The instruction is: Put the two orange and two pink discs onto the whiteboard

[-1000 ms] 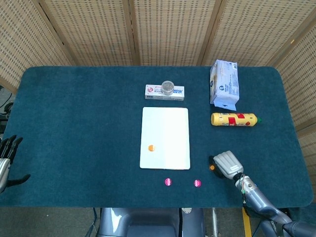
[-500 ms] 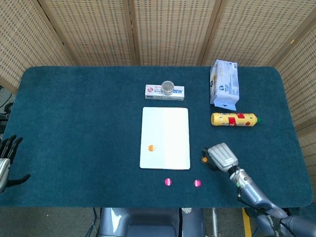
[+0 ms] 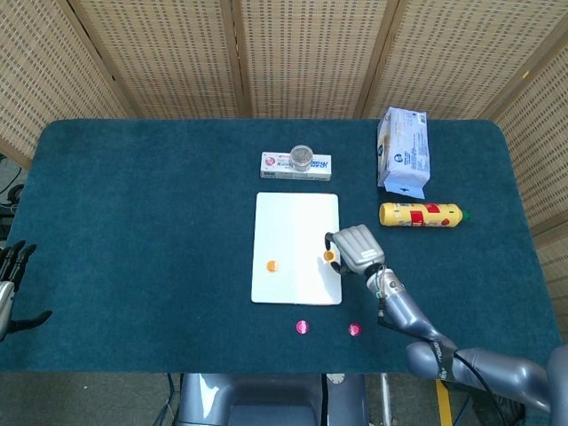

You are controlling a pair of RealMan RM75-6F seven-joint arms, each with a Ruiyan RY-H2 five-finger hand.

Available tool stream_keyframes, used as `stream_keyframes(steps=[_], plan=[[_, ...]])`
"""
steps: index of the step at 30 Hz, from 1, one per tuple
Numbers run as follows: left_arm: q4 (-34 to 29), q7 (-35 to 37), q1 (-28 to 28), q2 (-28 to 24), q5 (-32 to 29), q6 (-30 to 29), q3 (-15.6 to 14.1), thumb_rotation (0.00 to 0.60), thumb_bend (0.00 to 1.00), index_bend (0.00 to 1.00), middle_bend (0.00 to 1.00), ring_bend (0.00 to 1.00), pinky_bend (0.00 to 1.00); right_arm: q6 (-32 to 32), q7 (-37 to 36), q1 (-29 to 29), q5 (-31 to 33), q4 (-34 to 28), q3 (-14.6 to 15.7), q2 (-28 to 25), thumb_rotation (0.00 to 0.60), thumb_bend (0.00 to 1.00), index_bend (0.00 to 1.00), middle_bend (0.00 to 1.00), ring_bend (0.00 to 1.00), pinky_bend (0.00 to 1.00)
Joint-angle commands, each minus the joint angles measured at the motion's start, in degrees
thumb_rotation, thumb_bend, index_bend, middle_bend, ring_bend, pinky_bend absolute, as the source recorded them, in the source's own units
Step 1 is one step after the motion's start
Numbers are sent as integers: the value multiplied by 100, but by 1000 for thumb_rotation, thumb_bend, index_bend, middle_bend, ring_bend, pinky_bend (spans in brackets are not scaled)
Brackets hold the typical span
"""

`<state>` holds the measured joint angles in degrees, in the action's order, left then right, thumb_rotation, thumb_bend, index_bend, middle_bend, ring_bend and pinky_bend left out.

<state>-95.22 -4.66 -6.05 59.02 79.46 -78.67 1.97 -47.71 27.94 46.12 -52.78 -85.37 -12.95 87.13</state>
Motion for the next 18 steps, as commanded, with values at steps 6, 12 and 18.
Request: stream_keyframes(steps=[6,12,18], plan=[[19,115,-38,-52,-38,93,11,600,0,0,0,0,0,-495,921,441,800,-57,-32,336,600,260,203,985,914,1000],[5,147,-18,-68,63,41,-28,600,0,0,0,0,0,-794,803,166,398,-690,276,-149,600,260,212,985,914,1000],[1,150,13,-65,150,-33,-59,600,0,0,0,0,0,-970,453,-286,-291,-1191,815,-651,600,304,327,985,913,1000]])
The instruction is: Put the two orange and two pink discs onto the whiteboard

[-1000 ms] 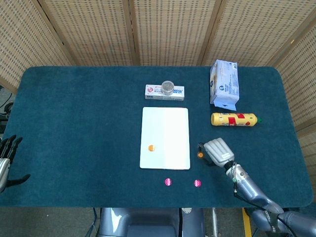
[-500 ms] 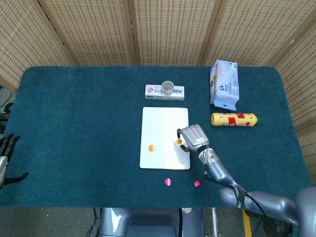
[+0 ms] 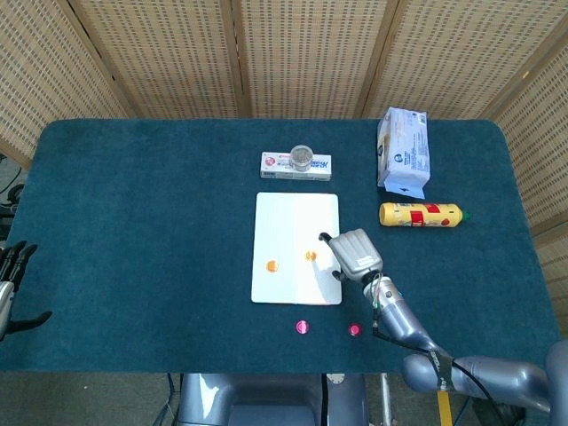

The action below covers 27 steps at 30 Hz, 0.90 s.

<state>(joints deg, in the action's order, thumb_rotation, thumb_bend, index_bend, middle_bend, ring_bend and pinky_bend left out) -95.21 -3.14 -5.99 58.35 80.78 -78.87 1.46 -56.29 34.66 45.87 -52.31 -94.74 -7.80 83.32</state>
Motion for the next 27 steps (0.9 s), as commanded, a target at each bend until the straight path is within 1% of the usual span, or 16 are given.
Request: stream_keyframes(steps=[1,4,8,13,16,20,27], plan=[[-1,-5,10,4,27,-20,-12,600,0,0,0,0,0,-119,-291,-323,-418,-296,370,-326,600,325,344,985,914,1000],[-3,-27,21,13,68,-50,-30,600,0,0,0,0,0,-81,-632,-543,-735,-413,629,-536,600,347,375,986,914,1000],[-23,-107,39,43,112,-100,-47,600,0,0,0,0,0,-112,-1157,-850,-1453,-430,1003,-773,600,362,387,988,915,1000],[-35,-239,26,89,94,-82,-49,600,0,0,0,0,0,-94,-1566,-1106,-2079,-414,1385,-853,600,363,387,988,915,1000],[-38,-258,25,100,79,-80,-45,600,0,0,0,0,0,-77,-1630,-1158,-2221,-401,1455,-836,600,363,387,988,917,1000],[-29,-299,12,116,62,-58,-42,600,0,0,0,0,0,-72,-1592,-1290,-2502,-309,1644,-752,600,363,387,989,918,1000],[-32,-313,8,120,49,-52,-39,600,0,0,0,0,0,-210,-1602,-1461,-2826,31,1653,-486,600,363,387,989,918,1000]])
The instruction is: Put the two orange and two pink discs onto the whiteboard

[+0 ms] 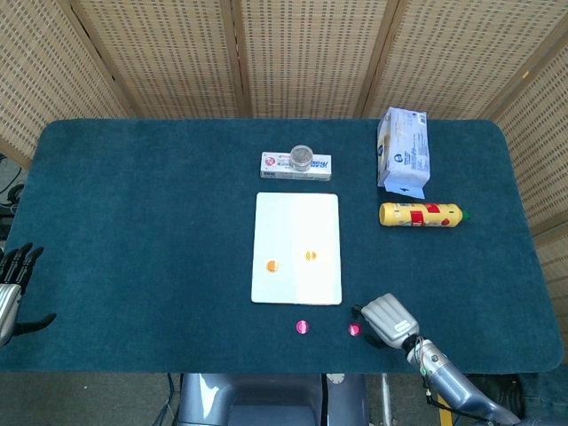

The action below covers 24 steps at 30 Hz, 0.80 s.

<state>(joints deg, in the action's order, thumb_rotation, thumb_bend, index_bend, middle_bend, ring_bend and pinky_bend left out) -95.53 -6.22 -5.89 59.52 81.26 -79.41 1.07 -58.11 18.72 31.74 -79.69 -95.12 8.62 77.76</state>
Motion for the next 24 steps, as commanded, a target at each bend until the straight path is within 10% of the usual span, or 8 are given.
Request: stream_keyframes(steps=[1,24], plan=[[0,-7,-1,5,2,1,-3,600,0,0,0,0,0,-44,4,-69,-146,115,14,104,600,363,387,989,918,1000],[-2,-24,-3,13,-16,-1,3,600,0,0,0,0,0,8,32,-263,-530,582,-89,458,600,363,387,989,918,1000]])
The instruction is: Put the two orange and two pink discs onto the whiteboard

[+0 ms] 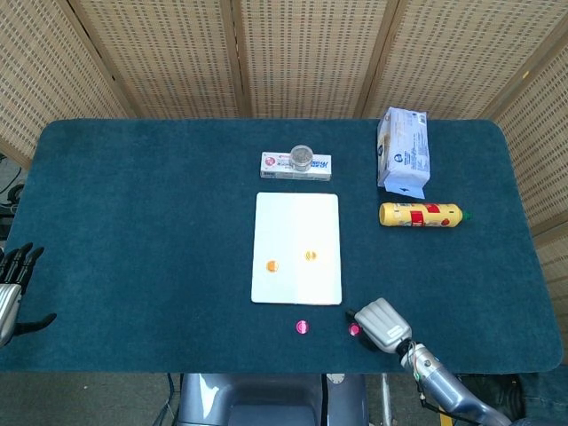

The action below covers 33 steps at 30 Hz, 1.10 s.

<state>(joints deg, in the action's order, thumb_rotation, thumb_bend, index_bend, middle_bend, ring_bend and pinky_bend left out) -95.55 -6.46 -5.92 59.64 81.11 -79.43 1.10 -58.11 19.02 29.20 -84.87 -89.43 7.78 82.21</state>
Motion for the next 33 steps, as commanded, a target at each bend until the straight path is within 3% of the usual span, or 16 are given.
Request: stream_keyframes(steps=[1,12,22,33], plan=[[-4,0,-1,0,0,-1,1,600,0,0,0,0,0,20,1,-14,-20,24,-10,23,600,363,387,989,918,1000],[3,26,5,-6,-7,-11,5,600,0,0,0,0,0,124,1,-59,0,144,-67,63,600,363,392,989,918,1000],[-7,-17,-2,3,-24,4,7,600,0,0,0,0,0,155,-57,-91,-48,198,-87,76,600,363,536,989,918,1000],[-5,-3,-1,0,-25,-1,8,600,0,0,0,0,0,179,-270,-110,-56,180,-165,65,600,395,559,992,918,1000]])
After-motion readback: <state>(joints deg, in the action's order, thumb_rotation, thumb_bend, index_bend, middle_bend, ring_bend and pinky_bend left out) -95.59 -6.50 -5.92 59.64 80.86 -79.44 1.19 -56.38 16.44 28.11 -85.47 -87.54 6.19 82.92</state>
